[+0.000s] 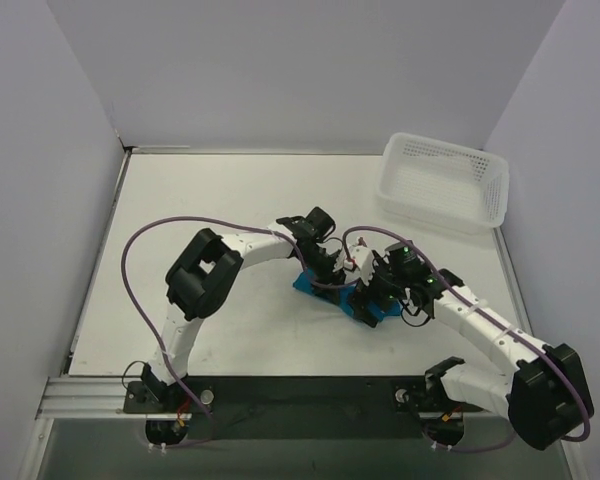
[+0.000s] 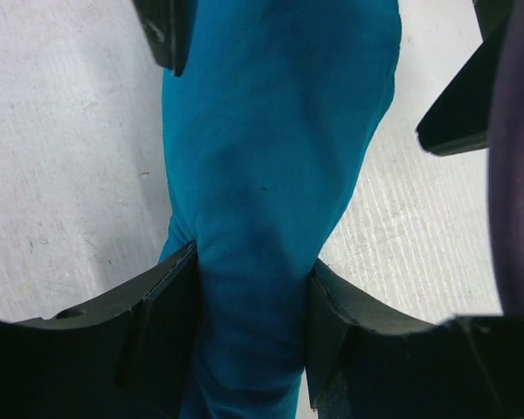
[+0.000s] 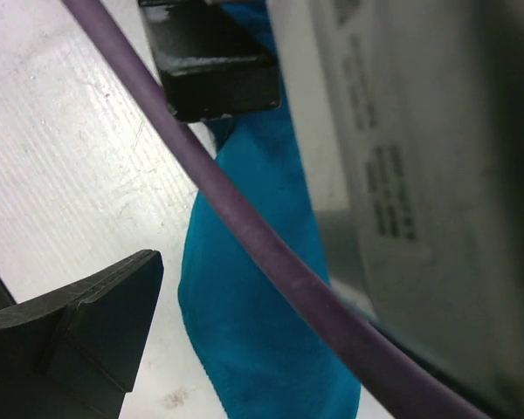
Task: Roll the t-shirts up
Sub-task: Pick up the T-shirt from the center of the board.
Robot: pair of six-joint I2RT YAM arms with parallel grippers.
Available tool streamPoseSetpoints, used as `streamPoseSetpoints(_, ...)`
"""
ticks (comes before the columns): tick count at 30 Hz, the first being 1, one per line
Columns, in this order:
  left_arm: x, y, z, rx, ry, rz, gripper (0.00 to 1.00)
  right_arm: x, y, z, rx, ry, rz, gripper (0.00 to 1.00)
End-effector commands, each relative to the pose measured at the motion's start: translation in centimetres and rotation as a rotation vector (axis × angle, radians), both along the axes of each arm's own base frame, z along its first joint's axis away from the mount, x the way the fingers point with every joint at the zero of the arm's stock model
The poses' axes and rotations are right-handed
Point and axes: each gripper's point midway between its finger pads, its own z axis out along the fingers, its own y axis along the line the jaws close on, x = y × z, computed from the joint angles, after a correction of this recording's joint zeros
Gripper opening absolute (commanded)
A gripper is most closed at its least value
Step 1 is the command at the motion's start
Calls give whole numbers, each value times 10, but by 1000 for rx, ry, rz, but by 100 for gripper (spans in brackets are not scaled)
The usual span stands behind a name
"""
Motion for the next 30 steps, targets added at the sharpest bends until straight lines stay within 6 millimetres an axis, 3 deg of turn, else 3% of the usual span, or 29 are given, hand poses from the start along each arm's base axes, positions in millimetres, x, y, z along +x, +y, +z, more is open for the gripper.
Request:
streamPoseSetpoints(1,-28,22,-27,121,73,6,56,19,10,6,11,-41,-24,100)
streamPoseSetpoints(15,-30,13,-19,62,104,10,56,17,28,-37,-95,103,146,100)
streamPoseSetpoints(20,-28,7,-19,48,110,26,56,-5,31,-42,-93,244,245,100)
streamPoseSetpoints(25,-27,7,-19,45,129,42,52,-12,32,-24,-3,243,240,100)
streamPoseSetpoints(30,-29,9,-17,30,146,48,45,-9,31,7,114,39,227,100)
